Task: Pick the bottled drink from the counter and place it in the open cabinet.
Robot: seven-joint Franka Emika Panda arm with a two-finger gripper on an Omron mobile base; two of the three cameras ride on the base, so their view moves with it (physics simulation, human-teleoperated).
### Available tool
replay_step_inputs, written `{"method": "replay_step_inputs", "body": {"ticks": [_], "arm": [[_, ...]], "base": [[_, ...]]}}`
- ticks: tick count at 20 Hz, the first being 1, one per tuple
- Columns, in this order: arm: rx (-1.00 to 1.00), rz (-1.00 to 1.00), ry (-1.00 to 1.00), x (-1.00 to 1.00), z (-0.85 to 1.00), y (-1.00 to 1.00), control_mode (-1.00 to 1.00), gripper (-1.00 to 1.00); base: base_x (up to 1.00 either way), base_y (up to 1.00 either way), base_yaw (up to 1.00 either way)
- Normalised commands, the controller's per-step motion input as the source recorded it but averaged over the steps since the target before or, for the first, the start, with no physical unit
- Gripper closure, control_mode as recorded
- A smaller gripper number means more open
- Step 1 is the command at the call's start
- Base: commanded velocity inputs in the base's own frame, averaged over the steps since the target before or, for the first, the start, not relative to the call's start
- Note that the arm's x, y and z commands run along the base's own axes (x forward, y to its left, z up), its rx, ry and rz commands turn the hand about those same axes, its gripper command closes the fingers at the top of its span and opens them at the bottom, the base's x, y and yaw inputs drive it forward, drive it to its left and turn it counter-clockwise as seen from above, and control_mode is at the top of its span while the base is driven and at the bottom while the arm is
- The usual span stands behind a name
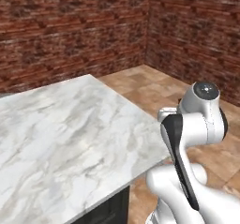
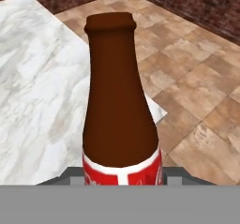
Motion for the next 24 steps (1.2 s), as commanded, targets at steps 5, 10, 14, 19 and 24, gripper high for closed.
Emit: {"method": "replay_step_inputs", "body": {"ticks": [5, 10, 14, 19, 24], "arm": [[0.0, 0.0, 0.0, 0.0, 0.0, 0.0, 1.0, 1.0], [0.0, 0.0, 0.0, 0.0, 0.0, 0.0, 1.0, 1.0], [0.0, 0.0, 0.0, 0.0, 0.0, 0.0, 1.0, 1.0], [0.0, 0.0, 0.0, 0.0, 0.0, 0.0, 1.0, 1.0], [0.0, 0.0, 0.0, 0.0, 0.0, 0.0, 1.0, 1.0]], "base": [[0.0, 0.07, -0.5], [-0.12, 0.0, -0.62], [-0.3, 0.0, -0.73], [-0.24, 0.0, -0.77], [-0.06, 0.0, -0.75]]}}
